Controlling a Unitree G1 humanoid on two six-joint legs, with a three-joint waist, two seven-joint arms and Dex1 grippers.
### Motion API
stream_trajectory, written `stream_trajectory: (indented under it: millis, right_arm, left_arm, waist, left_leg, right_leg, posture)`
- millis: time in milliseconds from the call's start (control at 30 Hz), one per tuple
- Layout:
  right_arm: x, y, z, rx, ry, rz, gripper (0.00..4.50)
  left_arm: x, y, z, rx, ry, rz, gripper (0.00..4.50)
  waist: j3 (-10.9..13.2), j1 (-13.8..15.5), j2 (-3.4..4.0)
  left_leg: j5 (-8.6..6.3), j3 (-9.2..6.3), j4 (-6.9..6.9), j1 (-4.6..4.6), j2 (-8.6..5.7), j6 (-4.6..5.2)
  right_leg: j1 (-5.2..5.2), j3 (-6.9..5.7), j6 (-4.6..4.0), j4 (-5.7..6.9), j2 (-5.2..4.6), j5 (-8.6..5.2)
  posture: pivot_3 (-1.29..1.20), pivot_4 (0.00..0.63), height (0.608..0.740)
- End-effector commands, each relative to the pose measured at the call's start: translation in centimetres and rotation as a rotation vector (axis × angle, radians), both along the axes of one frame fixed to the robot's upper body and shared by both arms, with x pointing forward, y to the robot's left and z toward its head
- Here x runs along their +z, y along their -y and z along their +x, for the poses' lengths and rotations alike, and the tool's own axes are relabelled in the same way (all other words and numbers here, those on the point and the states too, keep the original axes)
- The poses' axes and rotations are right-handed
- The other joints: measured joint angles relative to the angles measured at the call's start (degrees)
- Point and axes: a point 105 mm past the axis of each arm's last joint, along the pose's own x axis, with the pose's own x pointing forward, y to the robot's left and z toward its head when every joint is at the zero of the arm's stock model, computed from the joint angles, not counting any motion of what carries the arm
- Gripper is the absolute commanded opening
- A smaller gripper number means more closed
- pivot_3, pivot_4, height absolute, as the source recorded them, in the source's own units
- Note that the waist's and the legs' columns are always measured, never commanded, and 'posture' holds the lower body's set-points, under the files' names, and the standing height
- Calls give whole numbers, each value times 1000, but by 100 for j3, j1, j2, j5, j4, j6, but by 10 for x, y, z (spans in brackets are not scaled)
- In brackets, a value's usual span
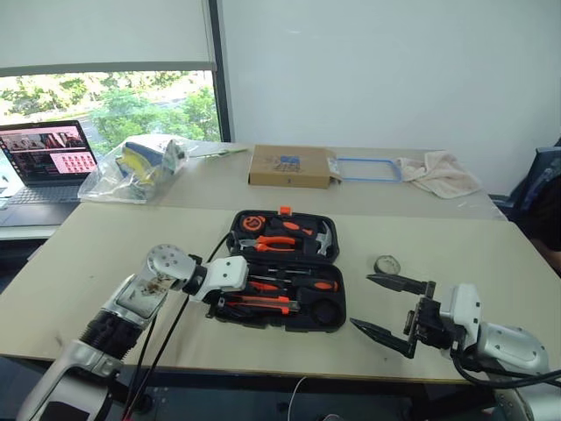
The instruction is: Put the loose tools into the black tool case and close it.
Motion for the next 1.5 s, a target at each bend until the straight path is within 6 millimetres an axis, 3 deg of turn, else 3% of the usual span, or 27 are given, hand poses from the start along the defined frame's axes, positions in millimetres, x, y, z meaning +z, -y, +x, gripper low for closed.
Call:
stream_trajectory:
  millis: [33, 367, 767, 800, 967, 1100, 1200, 1300, 1500]
  right_arm:
    - [12, 0, 0, 0, 51, 6, 4500]
    - [11, -1, 3, 6, 49, 6, 4500]
    - [8, -5, 3, 7, 41, 16, 4500]
    - [8, -4, 3, 6, 41, 16, 4500]
    - [8, -5, 3, 8, 38, 17, 4500]
    - [7, -5, 3, 10, 34, 17, 4500]
    - [6, -5, 3, 13, 32, 18, 4500]
    - [5, -5, 3, 12, 30, 19, 4500]
    - [3, -5, 2, 14, 22, 18, 4500]
  left_arm:
    - [-11, 10, -3, -22, -30, 22, 1701]
    - [4, 22, 2, -26, -18, -29, 1701]
    - [8, 35, 3, -27, -19, -54, 1701]
    - [11, 37, 4, -29, -2, -73, 2710]
    - [43, 42, 4, -54, 59, -273, 4463]
    - [66, 29, 0, -64, 63, -387, 4463]
    - [71, 13, 1, -45, 68, -398, 4463]
    - [65, -6, 1, -20, 56, -353, 3760]
    - [44, -25, -6, -8, 14, -274, 1577]
  waist:
    - [0, 24, 1]
    - [0, 115, 1]
    - [0, 116, 1]
    - [0, 118, 1]
    - [0, 74, 0]
    - [0, -14, 0]
    - [0, -70, 1]
    - [0, -84, 1]
    - [1, -52, 1]
  left_leg:
    - [-2, 0, 5, 0, 0, 4]
    - [-19, -7, 42, 0, -15, 33]
    - [-26, -10, 43, -2, -24, 45]
    - [-26, -10, 43, -1, -25, 45]
    - [-27, -13, 44, -4, -25, 47]
    - [-23, -13, 43, -15, -19, 39]
    - [-18, -13, 43, -31, -19, 30]
    - [-18, -13, 43, -34, -19, 30]
    - [-19, -13, 43, -37, -19, 31]
  right_leg:
    - [4, 0, 2, 0, 0, 0]
    - [29, -1, 29, -6, -18, 0]
    - [34, -1, 39, -13, -25, -3]
    - [35, -1, 41, -13, -26, -4]
    - [31, -1, 42, -15, -27, -4]
    - [11, 0, 41, -9, -23, -5]
    - [-11, 4, 39, 1, -22, -6]
    - [-15, 4, 38, 2, -18, -6]
    - [-15, 3, 38, 0, -19, -7]
  posture:
    - [0, 150, 740]
    - [0, 150, 740]
    - [0, 150, 740]
    - [0, 150, 740]
    - [0, 150, 740]
    - [0, 150, 740]
    - [0, 150, 740]
    - [0, 150, 740]
    - [0, 150, 740]
